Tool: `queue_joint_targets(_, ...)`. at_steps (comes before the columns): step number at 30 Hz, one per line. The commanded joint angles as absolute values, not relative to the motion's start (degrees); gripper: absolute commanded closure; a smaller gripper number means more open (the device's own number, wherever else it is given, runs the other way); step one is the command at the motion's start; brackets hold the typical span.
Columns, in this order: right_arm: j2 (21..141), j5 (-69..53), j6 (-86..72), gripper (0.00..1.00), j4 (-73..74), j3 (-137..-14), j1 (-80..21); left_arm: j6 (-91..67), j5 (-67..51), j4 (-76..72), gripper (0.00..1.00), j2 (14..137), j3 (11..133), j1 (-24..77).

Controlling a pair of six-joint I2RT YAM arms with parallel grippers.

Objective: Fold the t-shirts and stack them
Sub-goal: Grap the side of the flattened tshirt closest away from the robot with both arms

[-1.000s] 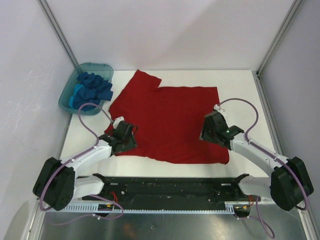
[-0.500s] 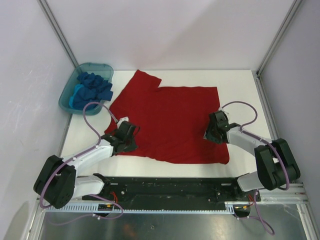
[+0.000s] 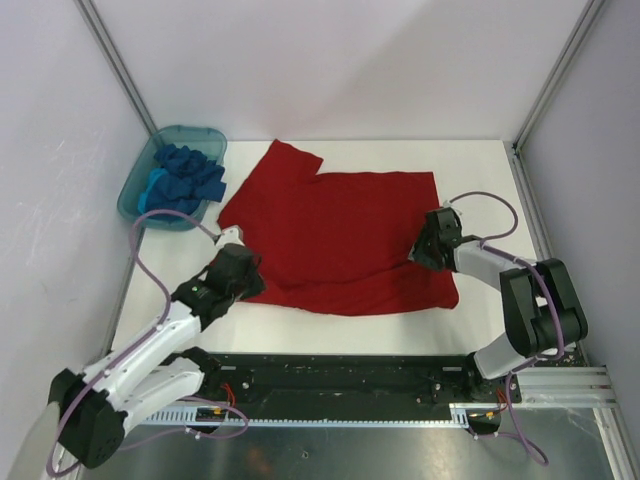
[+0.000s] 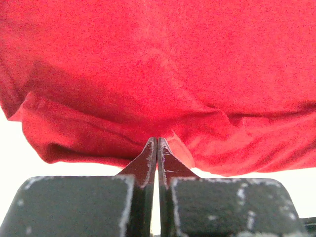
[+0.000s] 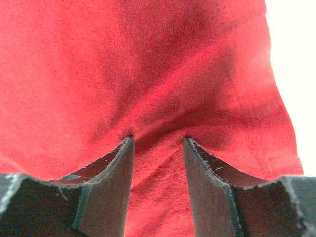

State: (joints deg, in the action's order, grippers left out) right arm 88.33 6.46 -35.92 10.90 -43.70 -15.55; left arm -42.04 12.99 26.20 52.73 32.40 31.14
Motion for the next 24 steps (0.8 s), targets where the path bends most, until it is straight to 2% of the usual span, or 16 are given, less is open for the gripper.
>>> queue_joint_targets(1,92.22,7.04,-34.45,0.51,14.17,-42.43,-13.96,-43.8,17.41,30.71,1.0,46.03,35.01,31.46)
queue_joint_targets(10,79.66,5.82,-33.63,0.47,20.76,-42.54,-10.16,-44.47,21.2,37.35,1.0,36.71,42.4,31.42)
queue_joint_targets(15,79.54,3.73,-33.13,0.46,21.47,-42.5,-7.81,-42.54,23.58,39.46,1.0,35.19,48.04,31.46)
queue_joint_targets(19,77.26,3.31,-33.9,0.47,23.57,-42.54,-8.04,-41.47,26.86,39.57,1.0,36.57,51.07,31.4)
queue_joint_targets(24,67.93,4.41,-36.92,0.47,32.84,-42.43,-7.98,-40.8,31.72,38.15,1.0,44.47,55.25,31.22)
